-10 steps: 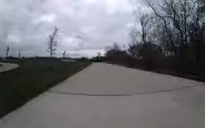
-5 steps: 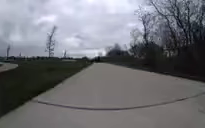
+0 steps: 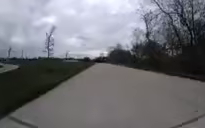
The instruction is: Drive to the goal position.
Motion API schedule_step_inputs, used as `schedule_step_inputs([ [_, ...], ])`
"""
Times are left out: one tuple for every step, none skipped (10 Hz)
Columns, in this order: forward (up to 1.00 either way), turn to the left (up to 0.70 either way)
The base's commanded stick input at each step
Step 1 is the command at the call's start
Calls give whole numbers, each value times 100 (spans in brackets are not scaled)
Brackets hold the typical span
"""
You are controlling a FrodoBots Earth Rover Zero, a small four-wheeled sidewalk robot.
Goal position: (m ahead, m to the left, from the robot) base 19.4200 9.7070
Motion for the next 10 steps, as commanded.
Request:
schedule_step_inputs([
  [100, 0],
  [100, 0],
  [100, 0],
  [100, 0],
  [100, 0],
  [100, 0],
  [100, 0],
  [100, 0],
  [100, 0],
  [100, 0],
])
